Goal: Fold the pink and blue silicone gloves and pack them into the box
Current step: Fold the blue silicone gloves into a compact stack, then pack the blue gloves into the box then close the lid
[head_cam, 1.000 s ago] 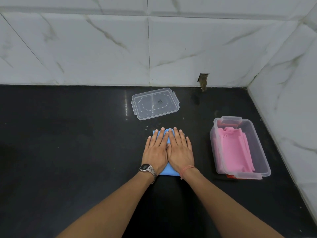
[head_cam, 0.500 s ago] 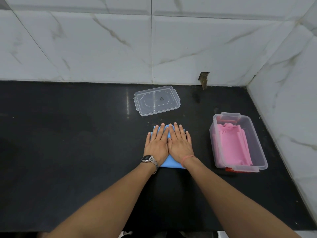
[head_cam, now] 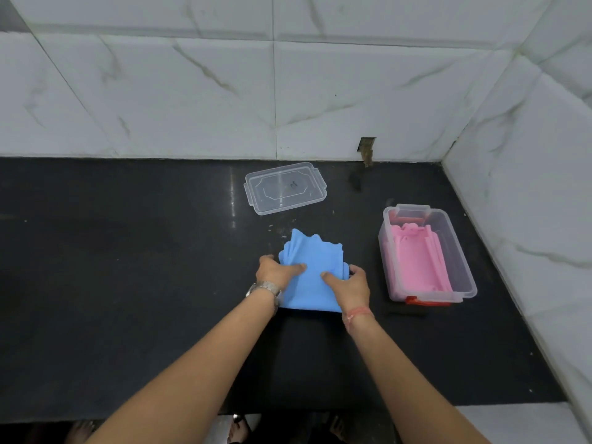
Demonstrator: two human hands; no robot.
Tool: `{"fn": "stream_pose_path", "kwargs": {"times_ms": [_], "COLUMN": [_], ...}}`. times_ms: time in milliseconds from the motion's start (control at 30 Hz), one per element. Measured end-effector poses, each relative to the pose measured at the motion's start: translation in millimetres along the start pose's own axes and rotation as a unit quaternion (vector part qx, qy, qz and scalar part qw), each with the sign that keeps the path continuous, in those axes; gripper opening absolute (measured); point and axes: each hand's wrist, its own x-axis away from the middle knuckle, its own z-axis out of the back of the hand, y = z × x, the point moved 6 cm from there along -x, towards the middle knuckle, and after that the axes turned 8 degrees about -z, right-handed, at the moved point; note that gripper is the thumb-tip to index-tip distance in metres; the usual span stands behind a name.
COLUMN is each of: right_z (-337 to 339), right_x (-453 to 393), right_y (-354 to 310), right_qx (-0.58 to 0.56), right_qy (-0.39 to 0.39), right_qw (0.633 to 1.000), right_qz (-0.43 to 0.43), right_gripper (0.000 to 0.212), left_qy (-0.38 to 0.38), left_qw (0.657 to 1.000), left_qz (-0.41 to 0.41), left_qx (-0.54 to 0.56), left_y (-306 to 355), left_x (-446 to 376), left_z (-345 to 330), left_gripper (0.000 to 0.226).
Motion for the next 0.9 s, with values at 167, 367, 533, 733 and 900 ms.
{"fn": "stream_pose_path", "kwargs": {"times_ms": [167, 367, 533, 733, 900], "right_z": [8.9, 51.6, 125.3, 189.8, 198.6], "right_x": [26.7, 56.4, 48.8, 2.1, -39.4], "right_y": [7.4, -15.9, -83.1, -128.8, -115.5], "right_qx": [-0.145, -0.166, -0.129, -0.025, 0.035], "right_qy": [-0.159, -0.217, -0.173, -0.108, -0.040], "right_qw": [0.964, 0.959, 0.975, 0.990, 0.996], "right_qz": [-0.155, -0.079, 0.050, 0.090, 0.077], "right_gripper": [0.038, 0.029, 0.038, 0.020, 0.027], "left_qy": [-0.165, -0.300, -0.359, -0.290, -0.260], "left_qw": [0.963, 0.935, 0.917, 0.945, 0.939], "left_qz": [0.135, 0.054, -0.070, -0.152, -0.178], "left_qx": [0.166, 0.178, 0.156, 0.015, -0.137], "left_y": [-8.0, 22.7, 93.5, 133.0, 124.1], "left_x": [29.9, 67.2, 84.0, 67.6, 50.6], "left_z": [-3.7, -30.6, -87.0, -168.2, -201.8], "left_gripper": [0.049, 0.051, 0.045, 0.040, 0.068]}}
